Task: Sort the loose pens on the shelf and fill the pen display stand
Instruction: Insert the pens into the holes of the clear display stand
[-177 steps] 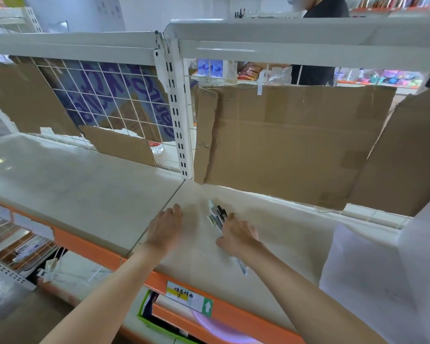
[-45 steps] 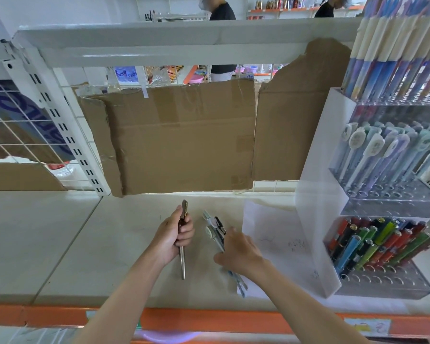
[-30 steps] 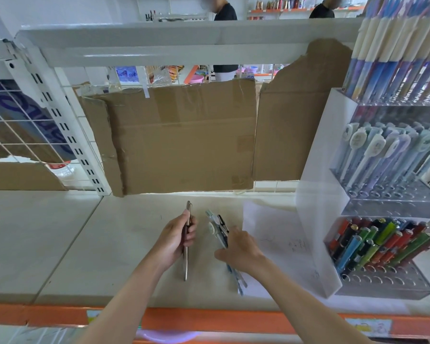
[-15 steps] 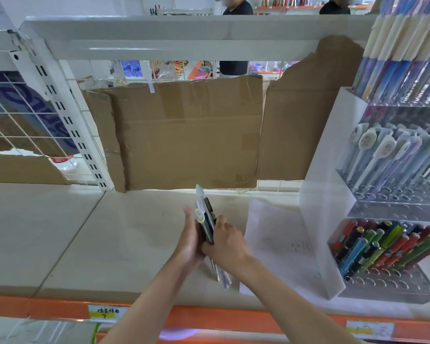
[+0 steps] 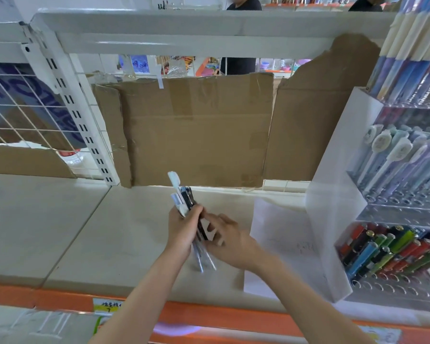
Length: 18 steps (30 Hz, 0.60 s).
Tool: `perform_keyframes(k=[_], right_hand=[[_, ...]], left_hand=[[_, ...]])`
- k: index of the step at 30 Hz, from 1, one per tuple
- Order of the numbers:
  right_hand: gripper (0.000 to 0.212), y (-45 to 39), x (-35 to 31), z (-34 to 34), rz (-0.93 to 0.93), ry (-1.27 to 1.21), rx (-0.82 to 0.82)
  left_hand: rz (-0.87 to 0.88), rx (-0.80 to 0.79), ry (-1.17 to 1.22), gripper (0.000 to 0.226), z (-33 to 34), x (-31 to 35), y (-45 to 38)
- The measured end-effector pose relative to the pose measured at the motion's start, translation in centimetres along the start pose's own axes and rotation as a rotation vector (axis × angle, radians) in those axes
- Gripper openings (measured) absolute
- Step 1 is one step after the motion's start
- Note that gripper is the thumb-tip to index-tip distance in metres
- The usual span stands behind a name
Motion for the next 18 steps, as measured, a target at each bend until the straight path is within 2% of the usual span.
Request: perform_keyframes(k=[3, 6, 10, 15, 18], right_hand=[[0.044, -0.1, -0.3, -2.7, -0.016, -0.128, 0.125], [0.031, 0.0, -0.9, -4.8, 0.003, -0.341, 0.217], [0.02, -0.5, -3.5, -6.3, -0.073, -0.48, 0.232], [0.032, -0.5, -4.7, -5.5, -0.066, -0.494, 0.141], [0.026, -0.4, -4.7, -4.8, -0.061, -0.482, 0.13]], left_hand=[[0.215, 0.078, -0.119, 0.012, -1.0, 2.3, 0.5], [0.355, 0.096, -0.146, 0.017, -0.9, 3.0, 1.8], [0.393, 0.048, -0.196, 0.023, 0.5, 2.2, 3.0], [0.425, -0.025, -0.287, 0.019, 2.3, 1.5, 3.5], [0.423, -0.032, -0.349, 0.019, 2.3, 1.2, 3.3]])
Point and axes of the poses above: each hand's wrist, its own y-axis away from the middle knuckle, its own z-axis out of the palm, x = y × z, the point moved 8 cm from there along -y, towards the middle knuckle, and after that the axes turned 11 degrees about -y, right-handed, at the moved point
